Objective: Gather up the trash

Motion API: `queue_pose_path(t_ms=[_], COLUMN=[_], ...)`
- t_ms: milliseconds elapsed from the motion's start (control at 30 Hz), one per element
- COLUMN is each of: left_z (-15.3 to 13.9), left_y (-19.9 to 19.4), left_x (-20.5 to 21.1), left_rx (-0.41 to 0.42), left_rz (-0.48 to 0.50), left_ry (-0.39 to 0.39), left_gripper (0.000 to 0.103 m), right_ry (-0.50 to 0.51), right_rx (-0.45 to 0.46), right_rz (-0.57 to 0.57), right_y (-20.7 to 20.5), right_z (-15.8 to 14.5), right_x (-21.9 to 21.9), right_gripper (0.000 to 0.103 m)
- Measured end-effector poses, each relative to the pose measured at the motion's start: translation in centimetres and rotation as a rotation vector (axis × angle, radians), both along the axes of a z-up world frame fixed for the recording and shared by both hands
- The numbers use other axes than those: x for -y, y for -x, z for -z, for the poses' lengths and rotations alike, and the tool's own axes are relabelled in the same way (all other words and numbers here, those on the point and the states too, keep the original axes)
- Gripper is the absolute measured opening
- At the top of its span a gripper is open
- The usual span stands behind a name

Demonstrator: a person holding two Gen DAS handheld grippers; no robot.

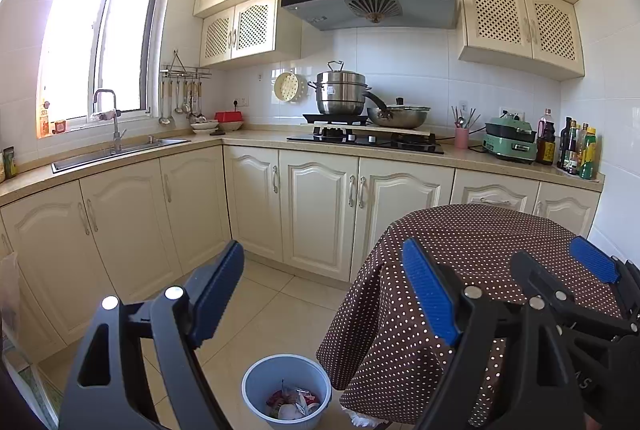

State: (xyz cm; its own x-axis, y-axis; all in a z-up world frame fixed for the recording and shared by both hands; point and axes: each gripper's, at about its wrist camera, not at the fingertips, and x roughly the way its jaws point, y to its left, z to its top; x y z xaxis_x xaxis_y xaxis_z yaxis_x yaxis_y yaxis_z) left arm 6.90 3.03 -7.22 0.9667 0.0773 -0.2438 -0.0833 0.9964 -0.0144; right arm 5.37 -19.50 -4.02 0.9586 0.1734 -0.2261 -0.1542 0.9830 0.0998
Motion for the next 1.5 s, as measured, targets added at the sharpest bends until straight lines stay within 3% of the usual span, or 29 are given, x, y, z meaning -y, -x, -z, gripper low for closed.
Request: queue_pose_path(t_ms=[1500], left_z=[0.27], left_y=[0.17], left_x=[0.71], left_rx=[-0.004], left_rz=[-0.003], left_ry=[0.001], left_gripper=[0.080], right_ry=[-0.008], right_rx=[-0.009], right_rz=[0.002], right_y=[0.16], right_z=[0.44], right_x=[-0.19], right_gripper=[0.087])
